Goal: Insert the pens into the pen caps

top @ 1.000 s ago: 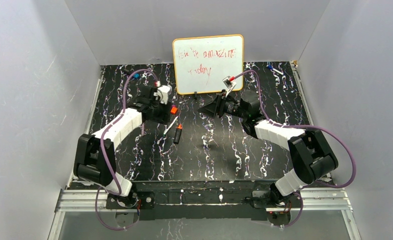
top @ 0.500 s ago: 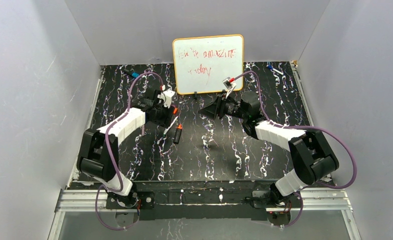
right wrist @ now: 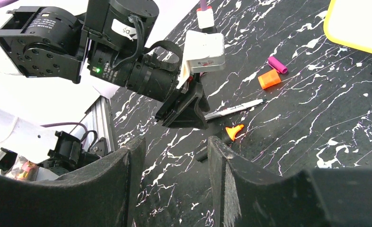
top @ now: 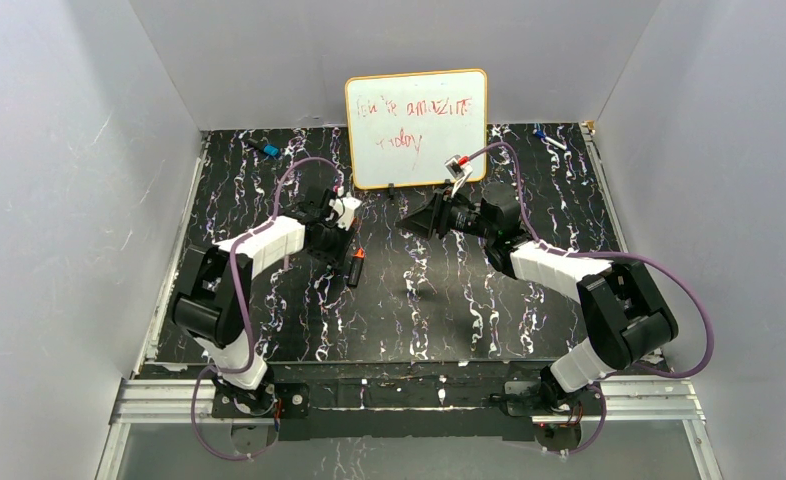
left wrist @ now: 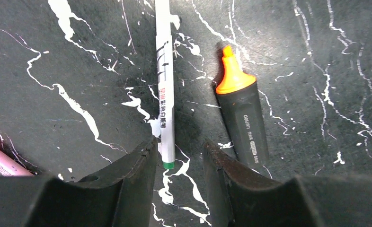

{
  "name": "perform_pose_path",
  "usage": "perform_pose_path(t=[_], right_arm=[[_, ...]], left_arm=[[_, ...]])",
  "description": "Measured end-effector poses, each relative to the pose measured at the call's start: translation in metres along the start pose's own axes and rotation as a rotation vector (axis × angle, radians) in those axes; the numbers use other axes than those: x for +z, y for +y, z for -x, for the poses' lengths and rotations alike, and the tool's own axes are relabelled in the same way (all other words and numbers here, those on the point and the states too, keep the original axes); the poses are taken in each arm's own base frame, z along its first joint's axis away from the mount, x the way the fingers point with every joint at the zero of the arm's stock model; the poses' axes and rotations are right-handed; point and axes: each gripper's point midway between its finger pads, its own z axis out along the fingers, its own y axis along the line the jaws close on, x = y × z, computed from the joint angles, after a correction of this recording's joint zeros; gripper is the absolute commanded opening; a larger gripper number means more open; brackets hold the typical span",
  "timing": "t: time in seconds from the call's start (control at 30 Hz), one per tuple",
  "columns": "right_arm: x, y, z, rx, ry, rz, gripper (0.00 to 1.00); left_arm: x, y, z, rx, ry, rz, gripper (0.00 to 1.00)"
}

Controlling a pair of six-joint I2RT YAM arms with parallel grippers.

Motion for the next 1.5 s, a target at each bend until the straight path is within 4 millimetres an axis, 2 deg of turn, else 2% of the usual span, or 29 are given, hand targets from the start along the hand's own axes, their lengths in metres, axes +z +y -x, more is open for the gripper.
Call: perform_pose_path(t=[0.1, 0.17, 0.3, 0.33, 0.73, 0.87, 1.0, 1.2, 1.4, 1.5], right_arm=[[0.0, -0.001, -0.001, 0.003, 0.004, -0.003, 0.59], [0.0, -0.001, -0.001, 0.001, 0.005, -0.003, 0.59], [0.0, -0.001, -0.002, -0.002, 0.006, -0.004, 0.59], [-0.001, -0.001, -0.002, -0.003, 0.006, -0.004, 0.59], [-0.001, 0.0, 0.0, -0.018, 0.003, -0.003, 0.59], [-0.004, -0.004, -0.009, -0.004, 0.016, -0.015, 0.59], [-0.005, -0.005, -0.012, 0.001, 0.021, -0.019, 0.61], [-0.007, -0.028, -0.016, 0.156, -0.034, -0.147, 0.6], [0.003, -0.062, -0.048, 0.378, -0.063, -0.193, 0.61], [0.011, -0.074, -0.057, 0.454, -0.092, -0.174, 0.6]], left_arm=[[0.006, 0.002, -0.006, -0.002, 0.029, 0.012, 0.36], [0.01, 0.004, -0.01, -0.005, 0.045, 0.017, 0.32], [0.012, 0.007, -0.01, -0.005, 0.051, 0.033, 0.03], [0.013, 0.007, -0.01, -0.005, 0.051, 0.035, 0.0], [0.01, 0.007, -0.004, -0.007, 0.057, 0.029, 0.0], [0.0, 0.009, 0.028, -0.005, -0.022, 0.038, 0.0], [-0.004, 0.003, 0.038, -0.019, -0.051, 0.008, 0.0], [-0.014, -0.019, 0.055, -0.055, -0.123, -0.092, 0.0], [-0.037, -0.042, 0.08, -0.074, -0.237, -0.202, 0.0], [-0.04, -0.053, 0.085, -0.088, -0.266, -0.266, 0.0]])
